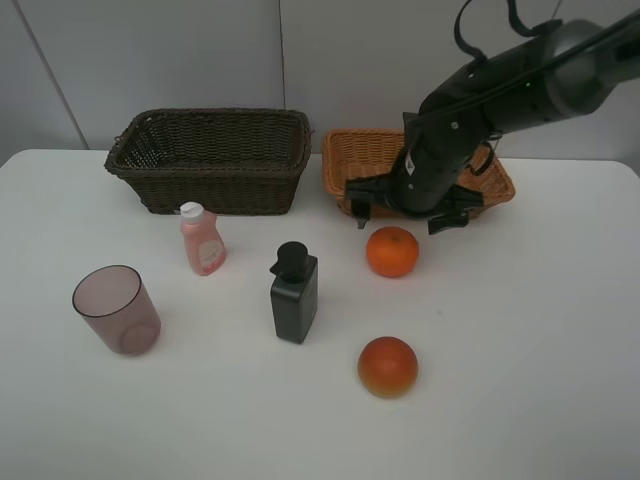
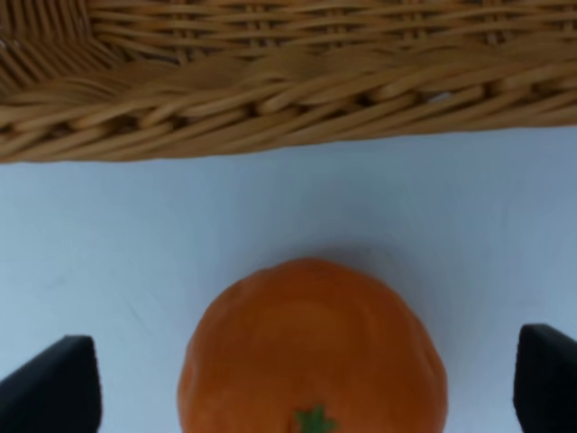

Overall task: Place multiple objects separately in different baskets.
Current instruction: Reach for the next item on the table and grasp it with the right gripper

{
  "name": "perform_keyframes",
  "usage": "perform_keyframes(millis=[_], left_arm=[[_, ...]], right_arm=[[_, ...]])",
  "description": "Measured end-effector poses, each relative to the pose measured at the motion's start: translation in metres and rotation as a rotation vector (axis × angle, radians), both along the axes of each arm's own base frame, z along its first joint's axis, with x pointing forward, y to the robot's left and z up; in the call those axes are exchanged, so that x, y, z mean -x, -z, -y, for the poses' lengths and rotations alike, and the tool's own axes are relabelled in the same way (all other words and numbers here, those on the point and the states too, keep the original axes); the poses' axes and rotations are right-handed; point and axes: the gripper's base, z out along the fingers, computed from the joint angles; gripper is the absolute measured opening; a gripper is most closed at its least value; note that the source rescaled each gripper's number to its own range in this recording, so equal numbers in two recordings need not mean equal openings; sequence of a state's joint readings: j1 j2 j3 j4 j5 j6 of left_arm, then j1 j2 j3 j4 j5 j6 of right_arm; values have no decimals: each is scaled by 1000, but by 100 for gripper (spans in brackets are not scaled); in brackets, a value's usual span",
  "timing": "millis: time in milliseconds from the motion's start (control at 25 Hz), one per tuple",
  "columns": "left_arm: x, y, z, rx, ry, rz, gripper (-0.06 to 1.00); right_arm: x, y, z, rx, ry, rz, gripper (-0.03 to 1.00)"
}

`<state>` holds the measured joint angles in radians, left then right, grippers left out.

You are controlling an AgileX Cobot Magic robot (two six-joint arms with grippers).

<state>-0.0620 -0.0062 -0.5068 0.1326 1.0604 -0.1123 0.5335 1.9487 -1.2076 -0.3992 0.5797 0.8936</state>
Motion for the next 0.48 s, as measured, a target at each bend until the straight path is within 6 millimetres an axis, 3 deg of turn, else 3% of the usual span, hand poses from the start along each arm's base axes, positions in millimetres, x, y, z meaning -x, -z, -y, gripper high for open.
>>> perform_keyframes(millis=[480], left_arm=[[0,0,0,0,0,0,98]], right_arm=[[-3,30,-3,22,-9,-45,100]])
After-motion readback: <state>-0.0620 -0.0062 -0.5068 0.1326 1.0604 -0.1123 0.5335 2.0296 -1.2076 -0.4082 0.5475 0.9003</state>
